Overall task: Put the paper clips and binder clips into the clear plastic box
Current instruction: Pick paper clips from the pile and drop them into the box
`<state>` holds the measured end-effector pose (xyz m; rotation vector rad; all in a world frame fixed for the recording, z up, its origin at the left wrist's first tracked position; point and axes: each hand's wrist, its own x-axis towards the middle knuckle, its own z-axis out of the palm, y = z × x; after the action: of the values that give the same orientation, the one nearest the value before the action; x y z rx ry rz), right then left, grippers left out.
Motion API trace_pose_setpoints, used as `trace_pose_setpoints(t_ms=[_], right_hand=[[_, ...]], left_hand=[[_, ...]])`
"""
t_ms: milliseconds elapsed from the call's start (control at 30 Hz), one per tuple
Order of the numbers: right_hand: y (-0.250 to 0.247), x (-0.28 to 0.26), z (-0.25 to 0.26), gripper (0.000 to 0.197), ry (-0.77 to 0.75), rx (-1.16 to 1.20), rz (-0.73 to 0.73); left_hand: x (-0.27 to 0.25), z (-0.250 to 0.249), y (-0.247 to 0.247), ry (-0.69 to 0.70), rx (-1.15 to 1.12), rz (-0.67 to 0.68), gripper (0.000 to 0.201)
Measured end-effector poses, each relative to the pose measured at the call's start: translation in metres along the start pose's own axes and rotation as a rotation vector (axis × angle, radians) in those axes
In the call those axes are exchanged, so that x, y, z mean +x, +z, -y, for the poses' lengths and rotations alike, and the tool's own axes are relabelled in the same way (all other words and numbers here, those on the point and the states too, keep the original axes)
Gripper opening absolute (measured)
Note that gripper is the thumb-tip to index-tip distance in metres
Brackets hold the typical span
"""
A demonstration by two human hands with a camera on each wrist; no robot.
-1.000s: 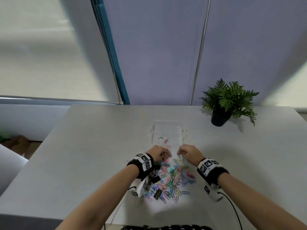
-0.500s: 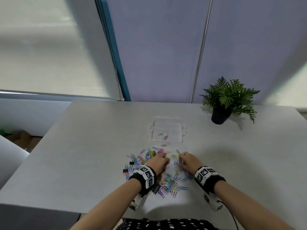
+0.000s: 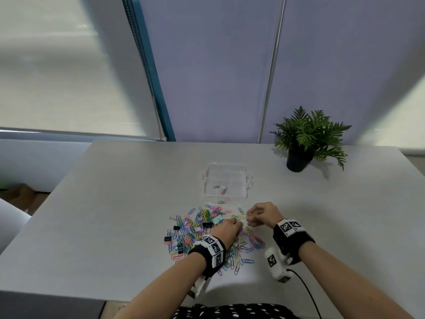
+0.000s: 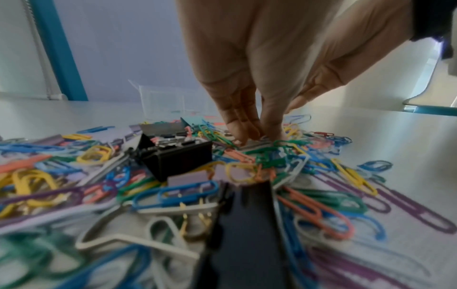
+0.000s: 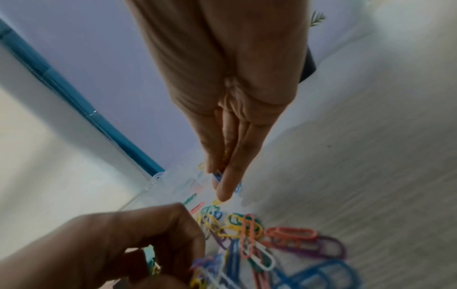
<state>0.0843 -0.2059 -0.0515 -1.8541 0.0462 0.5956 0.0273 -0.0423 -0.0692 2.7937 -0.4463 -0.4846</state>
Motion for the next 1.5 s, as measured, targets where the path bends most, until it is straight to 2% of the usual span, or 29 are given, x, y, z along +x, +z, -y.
trace_pose_setpoints(t_ms=[67, 167, 267, 333, 467, 567, 667, 767, 833, 900, 967, 1000, 1067, 1133, 1167, 1267, 1367, 1500], right_hand=[[-0.002, -0.002, 0.001, 0.019, 0.034, 0.074, 0.014], [-0.001, -0.003, 0.000, 0.018, 0.073, 0.125, 0.002], [0.001, 0.001, 0.004, 0.014, 0.077, 0.261, -0.048], [0.001, 0.005, 0.010, 0.019, 0.076, 0.378, -0.080], [0.000, 0.014, 0.029, 0.018, 0.069, 0.562, -0.083], [0.002, 0.026, 0.048, 0.021, 0.051, 0.650, -0.074], [0.008, 0.041, 0.068, 0.028, 0.038, 0.642, -0.079], [0.017, 0.052, 0.079, 0.024, 0.064, 0.511, -0.069], [0.022, 0.058, 0.077, 0.029, 0.091, 0.405, -0.019], [0.023, 0.065, 0.070, 0.030, 0.109, 0.336, 0.014], [0.022, 0.064, 0.067, 0.023, 0.106, 0.325, -0.014], [0.020, 0.062, 0.066, 0.029, 0.087, 0.317, -0.028], [0.014, 0.055, 0.063, 0.035, 0.033, 0.228, -0.041], [0.007, 0.045, 0.055, 0.033, -0.049, 0.115, -0.059], [0.004, 0.037, 0.050, 0.029, -0.084, 0.050, -0.065], [-0.003, 0.017, 0.032, 0.020, -0.154, -0.308, 0.009], [-0.002, -0.001, 0.012, 0.023, -0.126, -0.806, 0.166], [0.012, -0.023, -0.010, 0.039, -0.039, -1.060, 0.166]], left_hand=[[0.002, -0.001, -0.001, 0.020, 0.039, -0.021, 0.016], [0.002, -0.002, -0.004, 0.037, 0.083, -0.042, 0.020], [0.003, 0.002, -0.009, 0.050, 0.017, -0.046, 0.018], [0.004, 0.006, -0.017, 0.013, -0.138, -0.063, 0.012], [0.007, 0.023, -0.042, -0.193, -0.492, -0.178, 0.009], [0.017, 0.043, -0.069, -0.309, -0.788, -0.200, 0.016], [0.034, 0.062, -0.094, -0.369, -0.950, -0.224, 0.020], [0.053, 0.073, -0.104, -0.447, -1.051, -0.253, 0.028], [0.062, 0.077, -0.102, -0.472, -1.010, -0.238, 0.030], [0.068, 0.079, -0.099, -0.457, -0.923, -0.191, 0.023], [0.068, 0.078, -0.098, -0.425, -0.884, -0.151, 0.025], [0.066, 0.077, -0.097, -0.401, -0.879, -0.151, 0.031], [0.057, 0.070, -0.099, -0.337, -0.801, -0.204, 0.034], [0.046, 0.061, -0.099, -0.245, -0.682, -0.247, 0.033], [0.039, 0.055, -0.096, -0.194, -0.636, -0.223, 0.032], [0.025, 0.036, -0.077, -0.088, -0.567, -0.022, 0.030], [0.020, 0.020, -0.053, -0.005, -0.288, 0.123, 0.025], [0.013, -0.001, -0.019, 0.033, -0.058, 0.167, 0.057]])
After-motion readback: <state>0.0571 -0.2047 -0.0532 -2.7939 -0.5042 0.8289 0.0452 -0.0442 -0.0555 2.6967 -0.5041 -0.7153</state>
